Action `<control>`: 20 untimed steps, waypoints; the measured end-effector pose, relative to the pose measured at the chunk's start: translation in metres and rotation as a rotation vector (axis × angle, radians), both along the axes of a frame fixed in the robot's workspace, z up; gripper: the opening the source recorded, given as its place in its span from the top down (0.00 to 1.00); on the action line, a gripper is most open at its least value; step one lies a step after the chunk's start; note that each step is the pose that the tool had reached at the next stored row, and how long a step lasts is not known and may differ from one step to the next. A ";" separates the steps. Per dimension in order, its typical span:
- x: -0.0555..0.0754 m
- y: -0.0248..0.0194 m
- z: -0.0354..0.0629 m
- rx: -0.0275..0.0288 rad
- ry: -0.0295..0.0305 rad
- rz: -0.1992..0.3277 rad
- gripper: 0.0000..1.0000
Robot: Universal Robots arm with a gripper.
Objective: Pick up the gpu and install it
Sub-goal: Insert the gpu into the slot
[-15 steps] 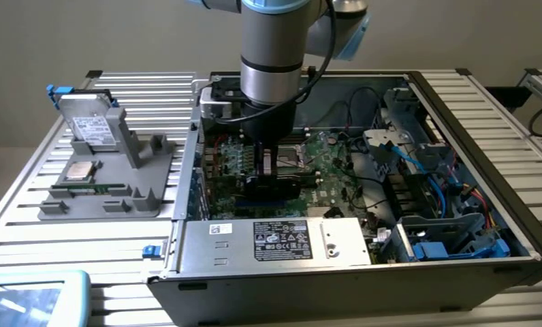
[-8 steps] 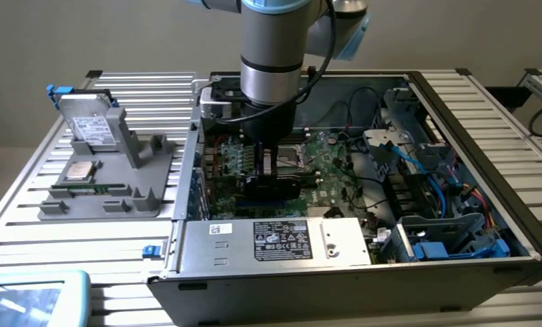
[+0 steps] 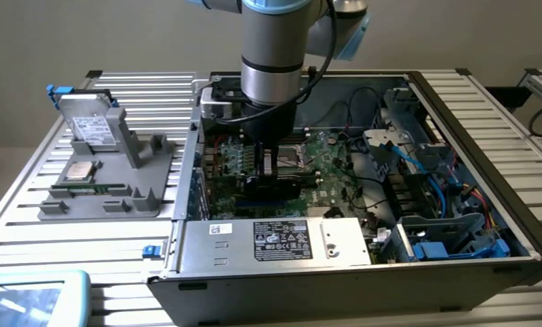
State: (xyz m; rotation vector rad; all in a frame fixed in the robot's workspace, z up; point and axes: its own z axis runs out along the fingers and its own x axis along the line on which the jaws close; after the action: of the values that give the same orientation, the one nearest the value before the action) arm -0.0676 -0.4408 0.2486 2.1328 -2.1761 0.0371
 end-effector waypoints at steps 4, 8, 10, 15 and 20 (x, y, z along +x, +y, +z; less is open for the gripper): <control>0.000 -0.0001 0.0007 -0.0001 0.0001 0.000 0.73; 0.000 -0.0007 0.0061 0.0038 -0.0003 0.000 0.73; 0.000 -0.0008 0.0061 0.0034 -0.0002 0.000 0.73; -0.002 -0.0008 0.0056 0.0040 -0.0001 0.000 0.73; -0.002 -0.0037 0.0057 0.0087 0.0007 0.000 0.73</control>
State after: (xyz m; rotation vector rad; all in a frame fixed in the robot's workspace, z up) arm -0.0700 -0.4445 0.2543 2.1374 -2.1796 0.0270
